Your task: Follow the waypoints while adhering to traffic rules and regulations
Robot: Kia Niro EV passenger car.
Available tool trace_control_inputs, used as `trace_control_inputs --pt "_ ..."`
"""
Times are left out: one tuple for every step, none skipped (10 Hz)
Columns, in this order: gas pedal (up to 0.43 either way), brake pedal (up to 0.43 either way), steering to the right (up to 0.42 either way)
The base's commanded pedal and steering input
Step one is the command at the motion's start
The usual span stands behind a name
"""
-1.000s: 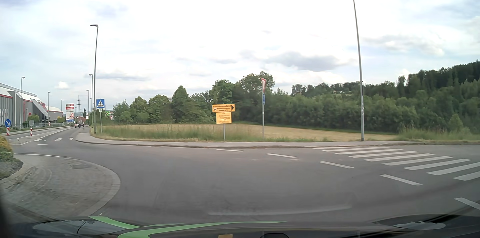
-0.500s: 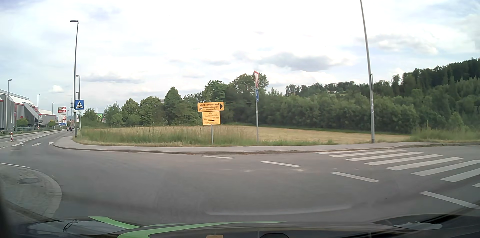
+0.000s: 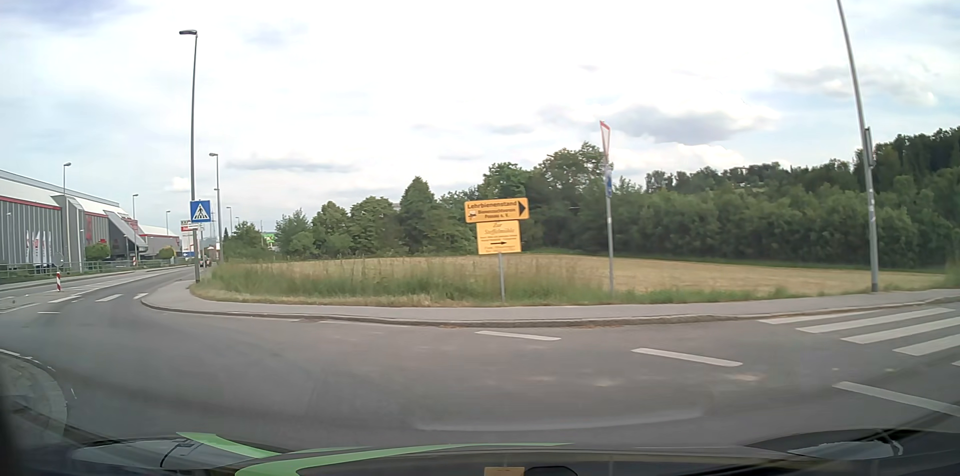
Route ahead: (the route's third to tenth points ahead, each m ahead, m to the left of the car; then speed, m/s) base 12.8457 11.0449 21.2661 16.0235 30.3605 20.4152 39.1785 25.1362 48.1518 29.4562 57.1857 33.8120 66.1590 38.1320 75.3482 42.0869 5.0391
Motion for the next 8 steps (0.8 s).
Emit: trace_control_inputs --pt "0.047 0.0 -0.394" --pt "0.047 0.0 -0.42" --pt "0.059 0.0 -0.438" --pt "0.098 0.0 -0.454" --pt "0.098 0.0 -0.465" --pt "0.098 0.0 -0.469" --pt "0.098 0.0 -0.47" --pt "0.098 0.0 -0.469"
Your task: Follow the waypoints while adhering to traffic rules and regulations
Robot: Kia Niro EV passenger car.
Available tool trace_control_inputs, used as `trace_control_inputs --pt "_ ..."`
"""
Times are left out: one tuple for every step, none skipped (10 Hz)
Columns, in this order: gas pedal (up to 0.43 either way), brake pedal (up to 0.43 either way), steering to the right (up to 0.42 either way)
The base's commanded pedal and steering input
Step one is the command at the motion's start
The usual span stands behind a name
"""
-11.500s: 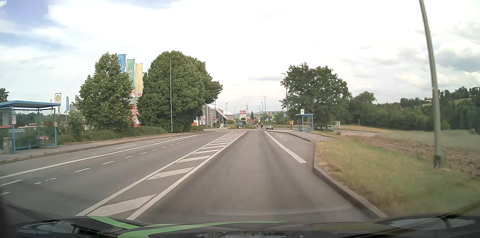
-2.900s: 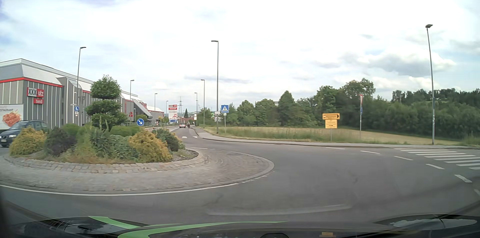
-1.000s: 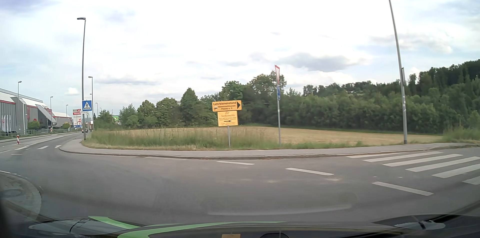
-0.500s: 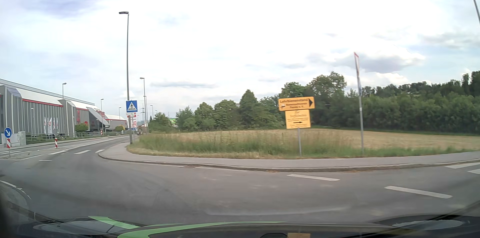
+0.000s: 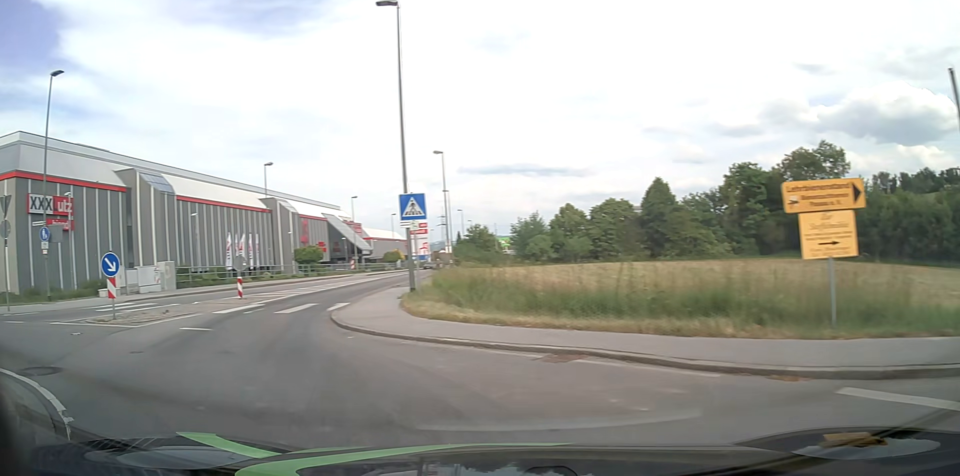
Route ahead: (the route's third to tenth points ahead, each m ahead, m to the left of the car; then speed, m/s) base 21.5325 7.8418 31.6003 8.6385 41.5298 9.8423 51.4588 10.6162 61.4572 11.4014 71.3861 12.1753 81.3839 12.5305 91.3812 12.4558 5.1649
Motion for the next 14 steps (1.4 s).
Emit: trace_control_inputs --pt "0.098 0.0 -0.464" --pt "0.098 0.0 -0.456" --pt "0.098 0.0 -0.444" --pt "0.098 0.0 -0.417" --pt "0.098 0.0 -0.383" --pt "0.098 0.0 -0.34" --pt "0.098 0.0 -0.289" --pt "0.098 0.0 -0.241" --pt "0.098 0.0 -0.195" --pt "0.098 0.0 -0.152" --pt "0.118 0.0 -0.112" --pt "0.15 0.0 -0.066" --pt "0.169 0.0 -0.027" --pt "0.197 0.0 0.02"
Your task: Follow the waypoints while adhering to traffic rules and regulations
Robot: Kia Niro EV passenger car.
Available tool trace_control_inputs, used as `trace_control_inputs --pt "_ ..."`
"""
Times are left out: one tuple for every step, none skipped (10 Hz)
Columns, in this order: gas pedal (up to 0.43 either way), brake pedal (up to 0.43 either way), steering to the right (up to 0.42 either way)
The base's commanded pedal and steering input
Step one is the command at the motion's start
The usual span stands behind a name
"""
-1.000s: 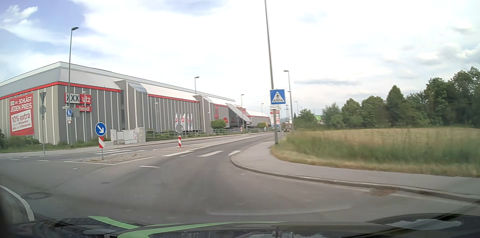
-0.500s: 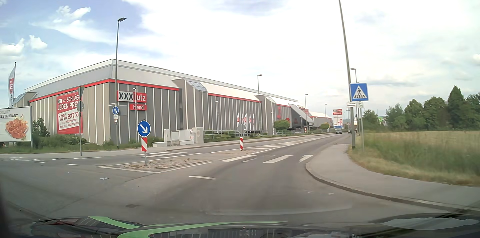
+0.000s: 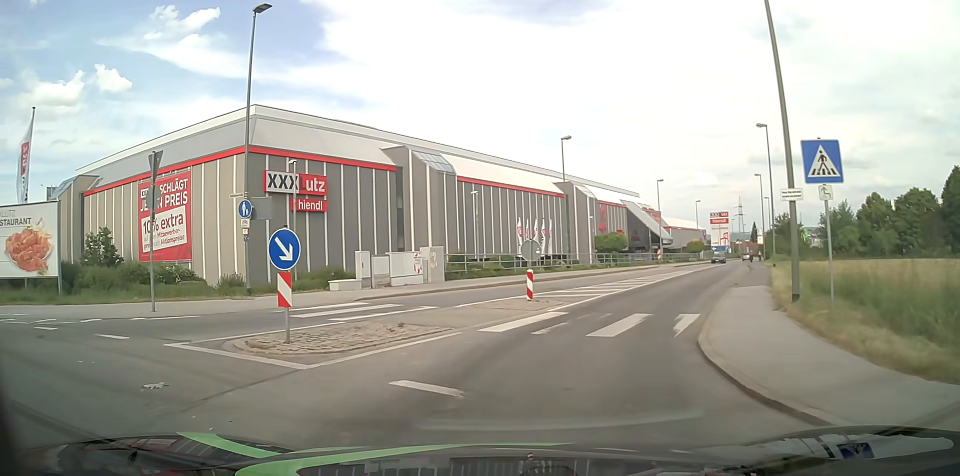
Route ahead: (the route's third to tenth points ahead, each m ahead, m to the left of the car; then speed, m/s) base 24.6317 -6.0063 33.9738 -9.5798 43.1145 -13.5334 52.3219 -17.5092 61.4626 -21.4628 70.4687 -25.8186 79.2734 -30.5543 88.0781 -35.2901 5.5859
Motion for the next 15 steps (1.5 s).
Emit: trace_control_inputs --pt "0.197 0.0 0.054" --pt "0.22 0.0 0.077" --pt "0.268 0.0 0.088" --pt "0.287 0.0 0.1" --pt "0.287 0.0 0.115" --pt "0.287 0.0 0.127" --pt "0.287 0.0 0.139" --pt "0.287 0.0 0.145" --pt "0.287 0.0 0.147" --pt "0.299 0.0 0.147" --pt "0.299 0.0 0.146" --pt "0.299 0.0 0.145" --pt "0.299 0.0 0.143" --pt "0.299 0.0 0.137" --pt "0.299 0.0 0.13"
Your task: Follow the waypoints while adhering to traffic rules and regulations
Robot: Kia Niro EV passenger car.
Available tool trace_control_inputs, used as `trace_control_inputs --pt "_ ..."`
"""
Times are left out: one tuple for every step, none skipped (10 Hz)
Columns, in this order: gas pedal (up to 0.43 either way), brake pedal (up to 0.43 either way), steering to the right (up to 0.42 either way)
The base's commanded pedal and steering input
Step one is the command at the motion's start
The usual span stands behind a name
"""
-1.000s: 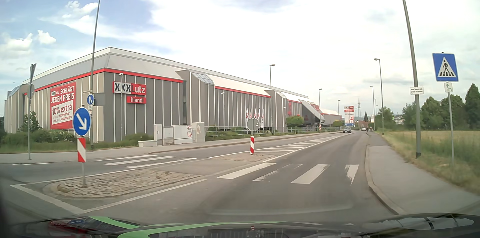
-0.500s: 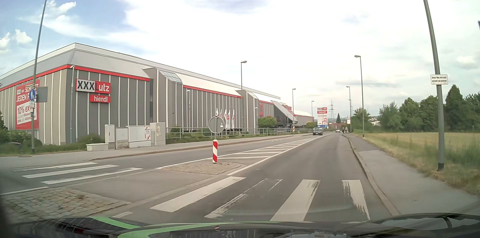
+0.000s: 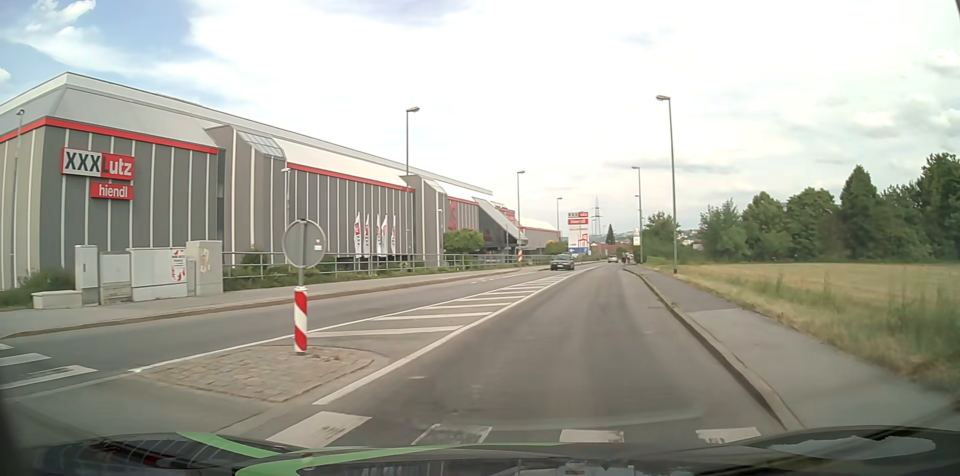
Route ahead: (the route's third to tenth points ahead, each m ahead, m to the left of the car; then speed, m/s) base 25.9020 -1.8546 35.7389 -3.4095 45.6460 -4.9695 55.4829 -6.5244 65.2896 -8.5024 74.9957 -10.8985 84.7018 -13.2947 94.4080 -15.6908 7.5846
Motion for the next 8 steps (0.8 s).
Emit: trace_control_inputs --pt "0.311 0.0 0.119" --pt "0.311 0.0 0.106" --pt "0.311 0.0 0.093" --pt "0.311 0.0 0.081" --pt "0.311 0.0 0.064" --pt "0.311 0.0 0.05" --pt "0.311 0.0 0.036" --pt "0.299 0.0 0.028"
